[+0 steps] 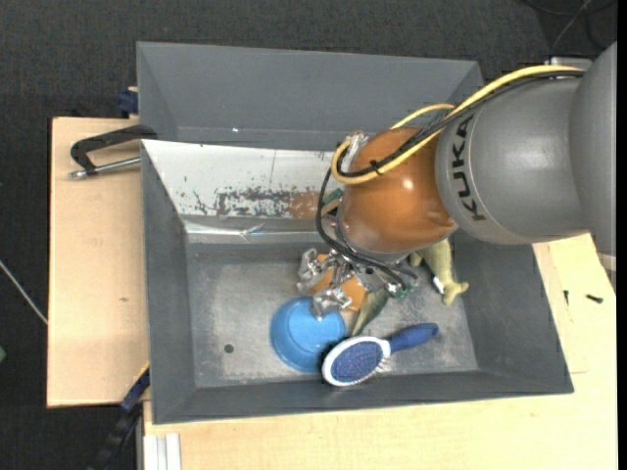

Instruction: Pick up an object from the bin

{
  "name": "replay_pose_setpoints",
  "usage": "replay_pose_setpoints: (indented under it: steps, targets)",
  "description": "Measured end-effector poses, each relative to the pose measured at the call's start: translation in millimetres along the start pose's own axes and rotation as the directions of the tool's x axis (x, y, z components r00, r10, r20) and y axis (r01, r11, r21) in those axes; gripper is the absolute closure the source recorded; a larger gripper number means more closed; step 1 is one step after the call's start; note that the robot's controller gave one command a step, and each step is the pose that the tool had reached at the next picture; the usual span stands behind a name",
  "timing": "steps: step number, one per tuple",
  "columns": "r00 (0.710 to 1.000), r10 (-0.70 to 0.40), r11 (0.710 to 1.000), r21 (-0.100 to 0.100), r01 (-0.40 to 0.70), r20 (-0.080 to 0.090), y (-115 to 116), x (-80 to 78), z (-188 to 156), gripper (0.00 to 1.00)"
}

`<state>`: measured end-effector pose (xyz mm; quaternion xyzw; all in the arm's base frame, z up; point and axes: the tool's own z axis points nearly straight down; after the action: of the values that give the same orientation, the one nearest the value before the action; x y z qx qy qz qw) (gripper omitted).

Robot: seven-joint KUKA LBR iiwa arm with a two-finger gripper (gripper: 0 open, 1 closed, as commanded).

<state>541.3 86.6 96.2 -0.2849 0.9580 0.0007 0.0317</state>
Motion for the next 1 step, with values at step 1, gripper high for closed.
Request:
replay_pose_setpoints:
  steps: [1]
  targets:
    - [1.000,0.001,1.000,0.000,-0.001,0.001,-0.1,0.5,-0.2,1.00]
